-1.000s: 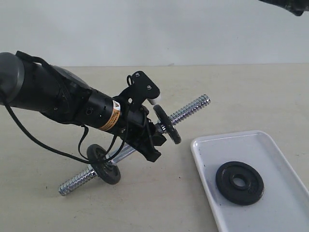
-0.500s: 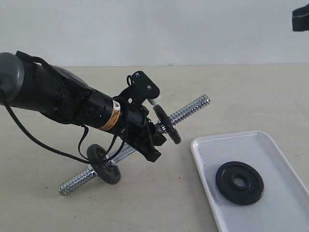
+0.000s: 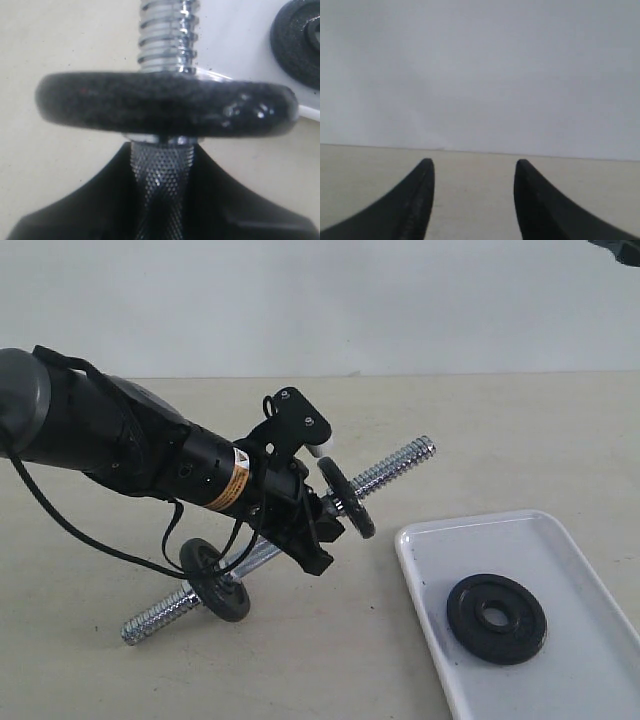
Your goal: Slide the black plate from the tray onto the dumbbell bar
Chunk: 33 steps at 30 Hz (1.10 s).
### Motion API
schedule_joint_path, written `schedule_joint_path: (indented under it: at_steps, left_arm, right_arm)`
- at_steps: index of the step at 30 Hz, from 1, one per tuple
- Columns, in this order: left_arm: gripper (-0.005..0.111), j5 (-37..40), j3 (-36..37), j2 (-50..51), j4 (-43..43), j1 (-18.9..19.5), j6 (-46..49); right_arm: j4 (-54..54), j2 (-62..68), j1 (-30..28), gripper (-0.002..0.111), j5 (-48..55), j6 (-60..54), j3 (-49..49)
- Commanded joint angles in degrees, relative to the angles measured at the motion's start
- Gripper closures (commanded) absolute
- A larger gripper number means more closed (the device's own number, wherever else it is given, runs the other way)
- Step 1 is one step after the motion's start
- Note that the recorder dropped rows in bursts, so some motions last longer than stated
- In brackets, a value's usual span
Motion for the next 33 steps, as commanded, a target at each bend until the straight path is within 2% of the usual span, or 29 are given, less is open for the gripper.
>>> schedule_joint_path:
  at_steps: [1, 2, 4, 10, 15, 20, 22, 25, 29, 33]
  left_arm:
    - [0.102, -1.83, -1.49, -3.82, -2.05, -0.18, 0.03]
    - [0.102, -1.83, -1.49, -3.82, -2.05, -0.18, 0.03]
    - [0.102, -2.36, -1.49, -3.82, -2.05, -0.18, 0.01]
    - [0.102, -2.36, -1.49, -3.82, -2.05, -0.18, 0.01]
    - [0.102, -2.92, -1.49, -3.82, -2.05, -0.18, 0.01]
    - [0.102, -3.16, -1.49, -3.82, -2.05, -0.18, 0.01]
    - [0.102, -3.16, -1.49, -3.82, -2.05, -0.18, 0.01]
    - [0.102, -3.16, -1.49, -3.82, -2.05, -0.18, 0.01]
    - [0.102, -3.16, -1.49, -3.82, -2.05, -0.18, 0.01]
    - [0.102, -3.16, -1.49, -3.82, -2.05, -0.18, 0.01]
  right_arm:
    - [-12.45, 1.67, 0.02, 0.065, -8.92, 14.62, -0.61]
    - [-12.45, 1.79, 0.02, 0.065, -10.38, 7.87, -0.63]
    - [-12.45, 1.79, 0.02, 0.065, -11.22, 6.54, -0.20]
    - [-12.45, 1.79, 0.02, 0.065, -19.35, 12.23, 5.73]
    - [-12.45, 1.79, 0.02, 0.065, -24.86, 12.13, 12.57]
    - [-12.45, 1.69, 0.78, 0.065, -34.38, 12.13, 13.62]
    - [-12.45, 1.42, 2.30, 0.065, -38.96, 12.35, 11.87]
    - [-12.45, 0.72, 5.72, 0.065, -53.41, 12.15, 7.84]
    - [-12.45, -2.61, 13.69, 0.065, -53.71, 19.10, 1.63]
    - [-12.45, -7.21, 20.99, 0.065, -53.71, 18.61, -0.56]
